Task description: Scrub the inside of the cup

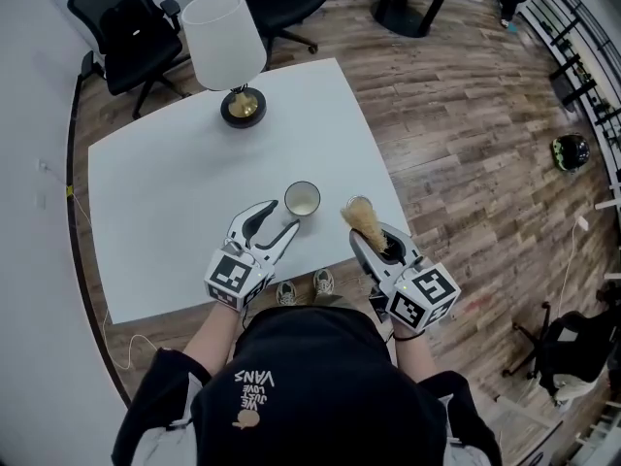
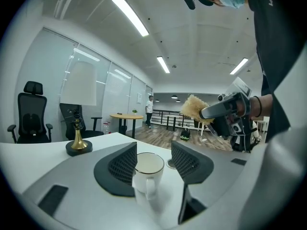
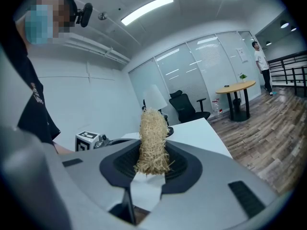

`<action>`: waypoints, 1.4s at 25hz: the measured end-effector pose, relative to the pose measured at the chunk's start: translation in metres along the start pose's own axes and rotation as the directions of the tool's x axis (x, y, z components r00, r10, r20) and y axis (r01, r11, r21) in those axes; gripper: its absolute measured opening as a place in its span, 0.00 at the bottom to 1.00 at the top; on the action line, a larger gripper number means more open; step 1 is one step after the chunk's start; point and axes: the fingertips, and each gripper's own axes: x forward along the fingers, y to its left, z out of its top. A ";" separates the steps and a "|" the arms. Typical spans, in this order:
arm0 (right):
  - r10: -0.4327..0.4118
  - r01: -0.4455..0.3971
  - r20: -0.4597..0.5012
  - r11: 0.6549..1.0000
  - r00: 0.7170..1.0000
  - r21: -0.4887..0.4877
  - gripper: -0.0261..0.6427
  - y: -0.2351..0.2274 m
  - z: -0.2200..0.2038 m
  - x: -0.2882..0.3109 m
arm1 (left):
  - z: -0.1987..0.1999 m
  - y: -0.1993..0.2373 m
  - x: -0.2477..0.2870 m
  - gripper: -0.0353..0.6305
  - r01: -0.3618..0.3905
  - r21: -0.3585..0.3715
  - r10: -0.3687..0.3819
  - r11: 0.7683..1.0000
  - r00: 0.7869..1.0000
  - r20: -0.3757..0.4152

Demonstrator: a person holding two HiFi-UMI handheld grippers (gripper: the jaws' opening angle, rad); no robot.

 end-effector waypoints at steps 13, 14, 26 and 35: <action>0.001 -0.001 -0.024 1.000 1.000 0.014 0.19 -0.009 -0.004 -0.005 | -0.025 0.002 0.029 0.63 -0.001 -0.014 0.000 1.000 0.998 -0.070; 0.001 0.000 -0.027 1.000 1.000 0.016 0.19 -0.010 -0.005 -0.005 | -0.029 0.003 0.032 0.63 -0.001 -0.010 0.000 1.000 0.997 -0.083; -0.022 0.025 -0.056 0.999 0.998 0.046 0.19 -0.018 -0.022 -0.013 | -0.074 0.015 0.068 0.67 -0.004 -0.020 0.000 1.000 0.983 -0.185; -0.061 0.066 -0.067 0.996 0.996 0.064 0.19 -0.026 -0.028 -0.019 | -0.088 0.015 0.090 0.67 0.016 0.055 -0.004 0.998 0.975 -0.223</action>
